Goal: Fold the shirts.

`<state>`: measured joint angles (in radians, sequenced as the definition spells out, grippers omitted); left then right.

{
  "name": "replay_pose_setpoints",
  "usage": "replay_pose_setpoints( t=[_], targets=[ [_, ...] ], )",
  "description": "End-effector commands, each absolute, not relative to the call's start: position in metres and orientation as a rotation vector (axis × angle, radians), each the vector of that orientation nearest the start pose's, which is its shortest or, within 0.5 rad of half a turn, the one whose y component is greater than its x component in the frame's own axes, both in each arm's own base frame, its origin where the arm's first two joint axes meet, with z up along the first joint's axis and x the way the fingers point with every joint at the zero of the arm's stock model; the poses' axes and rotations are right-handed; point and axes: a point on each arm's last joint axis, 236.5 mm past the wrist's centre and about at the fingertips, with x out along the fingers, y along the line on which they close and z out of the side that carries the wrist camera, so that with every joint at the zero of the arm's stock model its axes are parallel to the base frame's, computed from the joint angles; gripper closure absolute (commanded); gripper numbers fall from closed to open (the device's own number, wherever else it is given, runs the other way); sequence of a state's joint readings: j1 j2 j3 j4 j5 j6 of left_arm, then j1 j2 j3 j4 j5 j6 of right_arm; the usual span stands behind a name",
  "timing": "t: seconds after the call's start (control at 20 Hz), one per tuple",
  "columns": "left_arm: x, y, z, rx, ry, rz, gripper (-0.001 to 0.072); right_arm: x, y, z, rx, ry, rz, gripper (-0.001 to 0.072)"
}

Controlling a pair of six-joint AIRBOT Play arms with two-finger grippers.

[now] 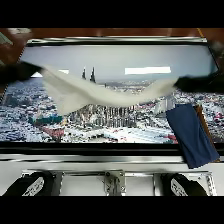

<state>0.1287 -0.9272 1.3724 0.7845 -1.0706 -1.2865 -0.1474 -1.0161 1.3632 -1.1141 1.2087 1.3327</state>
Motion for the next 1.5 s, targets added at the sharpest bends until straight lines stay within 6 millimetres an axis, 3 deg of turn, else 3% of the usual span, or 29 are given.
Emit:
replay_pose_setpoints(
  t=[0.0,0.05,0.1,0.2,0.25,0.4,0.55,0.75,0.85,0.95,1.1,1.15,1.3,1.4,1.45],
  targets=[
    [0.296,-0.038,0.488,-0.169,0.05,-0.227,0.0679,0.306,0.033,0.451,0.085,0.152,0.184,0.0634],
    [0.263,-0.04,0.528,-0.147,-0.059,-0.211,0.0679,0.275,0.038,0.489,0.084,0.059,0.185,0.0635],
    [0.233,-0.045,0.557,-0.138,-0.143,-0.21,0.0679,0.249,0.043,0.513,0.084,0.001,0.193,0.0634],
    [0.184,-0.06,0.586,-0.134,-0.242,-0.227,0.0679,0.208,0.051,0.534,0.074,-0.053,0.202,0.0634],
    [0.165,-0.063,0.587,-0.128,-0.259,-0.222,0.0678,0.192,0.049,0.533,0.052,-0.046,0.185,0.0634],
    [0.123,-0.051,0.569,-0.105,-0.219,-0.105,0.0678,0.158,0.045,0.512,0.013,0.025,0.142,0.0634],
    [0.106,-0.044,0.54,-0.075,-0.122,-0.041,0.0677,0.144,0.045,0.482,-0.003,0.143,0.137,0.0634],
    [0.133,-0.036,0.496,-0.087,0.059,-0.03,0.0677,0.157,0.039,0.397,-0.002,0.552,0.145,0.0634],
    [0.157,-0.03,0.463,-0.079,0.173,-0.03,0.0677,0.181,0.035,0.377,0.073,0.643,0.128,0.0635],
    [0.183,-0.022,0.417,-0.091,0.323,-0.033,0.0677,0.204,0.045,0.34,0.124,0.784,0.188,0.0635],
    [0.225,-0.011,0.336,-0.141,0.558,-0.039,0.0677,0.234,0.058,0.243,0.221,1.095,0.275,0.0635],
    [0.241,-0.007,0.306,-0.168,0.64,-0.039,0.0677,0.25,0.053,0.208,0.234,1.154,0.265,0.0635],
    [0.29,0.004,0.221,-0.244,0.823,-0.043,0.0676,0.322,0.035,0.105,0.301,1.189,0.181,0.0635],
    [0.331,0.014,0.174,-0.293,0.87,-0.034,0.0676,0.372,0.025,0.049,0.327,1.175,0.144,0.0635],
    [0.355,0.018,0.154,-0.311,0.872,-0.035,0.0676,0.398,0.022,0.03,0.322,1.14,0.152,0.0635]
  ],
)
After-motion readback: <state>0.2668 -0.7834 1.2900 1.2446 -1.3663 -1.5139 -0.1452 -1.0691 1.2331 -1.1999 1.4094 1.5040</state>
